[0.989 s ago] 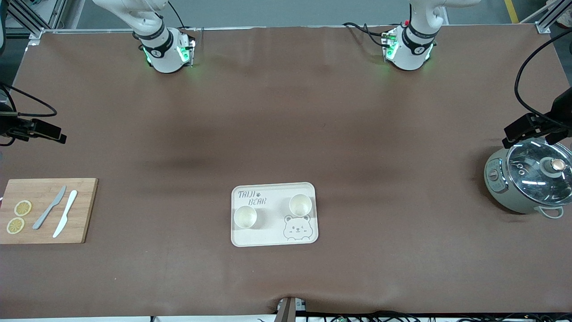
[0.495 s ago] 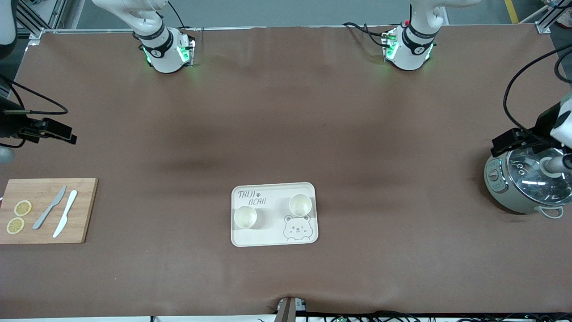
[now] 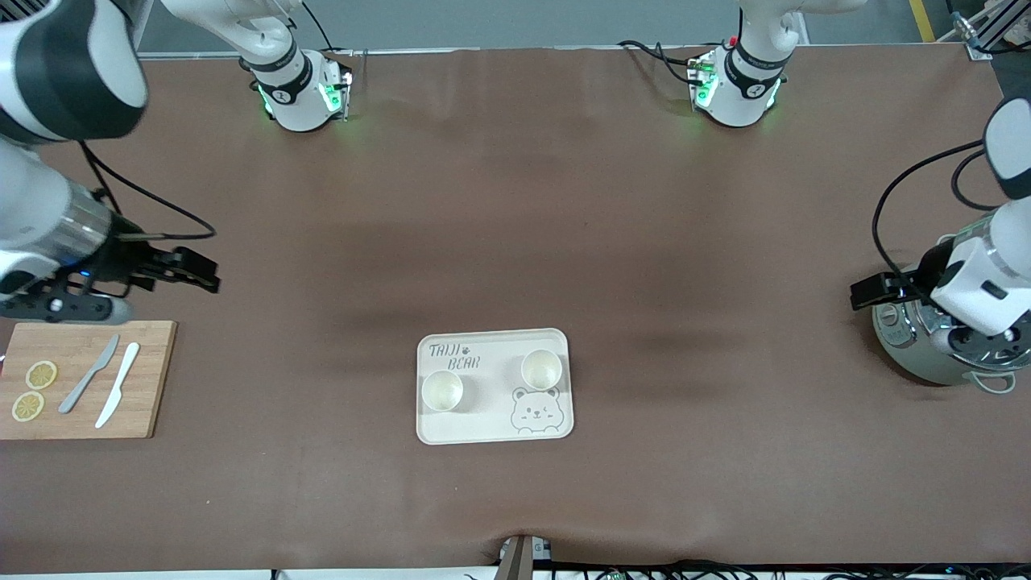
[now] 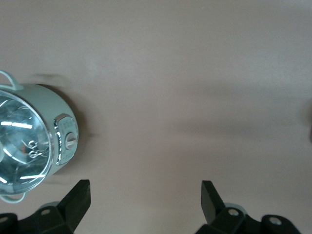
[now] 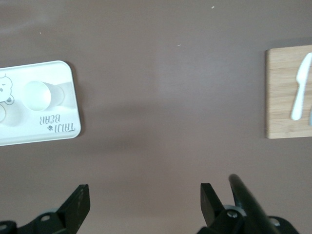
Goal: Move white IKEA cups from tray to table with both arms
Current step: 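Lower the right gripper to one cup while the left gripper reaches the other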
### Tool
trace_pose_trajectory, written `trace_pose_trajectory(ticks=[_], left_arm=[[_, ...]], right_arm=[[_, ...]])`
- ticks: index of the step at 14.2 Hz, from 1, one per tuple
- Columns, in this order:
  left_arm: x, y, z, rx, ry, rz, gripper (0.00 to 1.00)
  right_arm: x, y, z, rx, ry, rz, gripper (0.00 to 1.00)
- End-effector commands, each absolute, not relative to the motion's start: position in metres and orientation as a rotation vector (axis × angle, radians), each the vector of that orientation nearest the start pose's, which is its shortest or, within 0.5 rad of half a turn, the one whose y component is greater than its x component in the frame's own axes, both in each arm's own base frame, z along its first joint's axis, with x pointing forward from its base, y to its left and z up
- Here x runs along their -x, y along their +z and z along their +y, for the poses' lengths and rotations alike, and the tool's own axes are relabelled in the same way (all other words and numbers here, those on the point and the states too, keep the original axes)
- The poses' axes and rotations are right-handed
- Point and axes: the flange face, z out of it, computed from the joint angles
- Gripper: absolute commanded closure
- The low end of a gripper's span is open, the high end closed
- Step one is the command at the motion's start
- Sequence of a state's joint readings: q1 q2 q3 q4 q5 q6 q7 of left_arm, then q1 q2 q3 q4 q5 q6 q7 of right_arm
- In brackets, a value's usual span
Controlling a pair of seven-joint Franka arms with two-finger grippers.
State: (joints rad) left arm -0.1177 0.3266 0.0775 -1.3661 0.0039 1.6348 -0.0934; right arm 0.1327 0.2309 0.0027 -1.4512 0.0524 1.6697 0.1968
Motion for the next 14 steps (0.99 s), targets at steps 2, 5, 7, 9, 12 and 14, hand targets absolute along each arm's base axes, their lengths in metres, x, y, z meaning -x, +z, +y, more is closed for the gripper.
trace_pose_trajectory(ticks=[2,5,7,9,12,14], left_arm=[[-0.666,0.508,-0.047,3.157,0.071,-0.061,0.0],[-0.677,0.48,-0.062,3.16,0.079,-0.07,0.0],[-0.685,0.461,-0.076,3.157,0.065,-0.1,0.0],[-0.691,0.444,-0.093,3.154,0.047,-0.162,0.0],[-0.697,0.419,-0.129,3.15,0.012,-0.24,0.0],[-0.701,0.395,-0.155,3.142,-0.007,-0.312,0.0]], right_arm=[[-0.643,0.521,0.124,3.072,0.02,0.121,0.0],[-0.657,0.48,0.161,3.052,0.009,0.125,0.0],[-0.663,0.459,0.183,3.047,-0.019,0.131,0.0],[-0.67,0.432,0.202,3.042,-0.035,0.165,0.0],[-0.675,0.396,0.237,3.03,-0.082,0.199,0.0],[-0.677,0.376,0.253,3.023,-0.104,0.201,0.0]])
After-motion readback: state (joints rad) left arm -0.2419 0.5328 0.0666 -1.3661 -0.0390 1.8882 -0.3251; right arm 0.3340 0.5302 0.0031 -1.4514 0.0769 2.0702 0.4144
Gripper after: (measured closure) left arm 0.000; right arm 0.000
